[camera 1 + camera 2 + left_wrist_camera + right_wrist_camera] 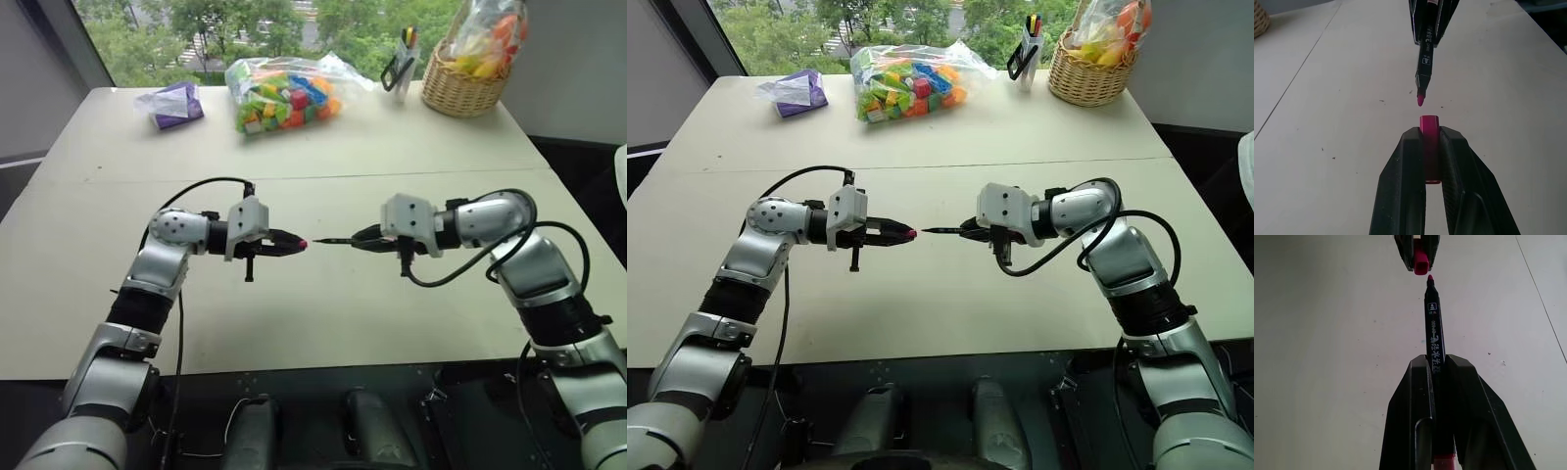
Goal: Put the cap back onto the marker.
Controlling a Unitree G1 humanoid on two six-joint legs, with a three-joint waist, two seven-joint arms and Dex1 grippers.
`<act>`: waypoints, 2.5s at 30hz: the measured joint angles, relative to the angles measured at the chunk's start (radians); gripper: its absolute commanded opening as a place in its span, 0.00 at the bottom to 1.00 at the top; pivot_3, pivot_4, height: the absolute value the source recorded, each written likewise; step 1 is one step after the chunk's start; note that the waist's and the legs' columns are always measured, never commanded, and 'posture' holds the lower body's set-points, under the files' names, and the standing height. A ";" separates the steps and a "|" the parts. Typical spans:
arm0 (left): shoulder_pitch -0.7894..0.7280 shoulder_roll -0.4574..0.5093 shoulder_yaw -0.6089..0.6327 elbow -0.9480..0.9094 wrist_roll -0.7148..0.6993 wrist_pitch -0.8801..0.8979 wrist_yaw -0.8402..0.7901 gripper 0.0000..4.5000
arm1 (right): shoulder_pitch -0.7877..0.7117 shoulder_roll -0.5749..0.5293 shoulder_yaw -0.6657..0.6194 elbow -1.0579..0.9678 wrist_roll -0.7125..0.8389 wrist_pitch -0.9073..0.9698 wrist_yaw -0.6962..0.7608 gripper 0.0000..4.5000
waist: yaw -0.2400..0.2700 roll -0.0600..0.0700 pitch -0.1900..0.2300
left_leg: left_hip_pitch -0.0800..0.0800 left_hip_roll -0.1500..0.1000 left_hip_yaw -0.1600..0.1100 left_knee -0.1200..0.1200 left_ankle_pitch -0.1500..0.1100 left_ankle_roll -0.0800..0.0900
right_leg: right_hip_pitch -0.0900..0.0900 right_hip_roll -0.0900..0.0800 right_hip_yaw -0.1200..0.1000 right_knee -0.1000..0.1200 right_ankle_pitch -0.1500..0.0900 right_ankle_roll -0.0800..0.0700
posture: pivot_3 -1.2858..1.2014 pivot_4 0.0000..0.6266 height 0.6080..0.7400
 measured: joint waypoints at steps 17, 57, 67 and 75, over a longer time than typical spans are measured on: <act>0.000 -0.008 -0.003 -0.006 -0.001 0.013 0.007 0.00 | -0.016 0.004 0.017 -0.006 0.016 0.018 0.000 0.01 | 0.000 0.000 0.000 | 0.000 0.000 0.000 0.000 0.000 0.000 | 0.000 0.000 0.000 0.000 0.000 0.000 | 0.52 0.24 1.00; 0.034 0.013 -0.002 -0.064 -0.003 0.046 0.010 0.00 | -0.014 -0.041 0.032 -0.006 0.007 -0.001 0.012 0.01 | 0.000 0.000 0.000 | -0.002 0.000 0.000 0.000 0.000 0.000 | -0.001 0.000 0.000 0.000 0.000 0.000 | 0.52 0.24 1.00; 0.034 -0.004 -0.003 -0.073 -0.003 0.048 0.010 0.00 | -0.012 -0.039 0.036 -0.026 0.016 0.014 0.010 0.01 | 0.000 0.000 0.000 | -0.002 0.000 0.000 0.000 0.000 0.000 | -0.002 0.000 0.000 0.000 0.000 0.000 | 0.52 0.24 1.00; 0.034 -0.018 -0.004 -0.073 -0.002 0.059 0.014 0.00 | -0.012 -0.031 0.037 -0.044 0.017 0.030 0.008 0.01 | 0.000 0.000 0.000 | -0.002 0.000 0.000 0.000 0.000 0.000 | -0.002 0.000 0.000 0.000 0.000 0.000 | 0.52 0.24 1.00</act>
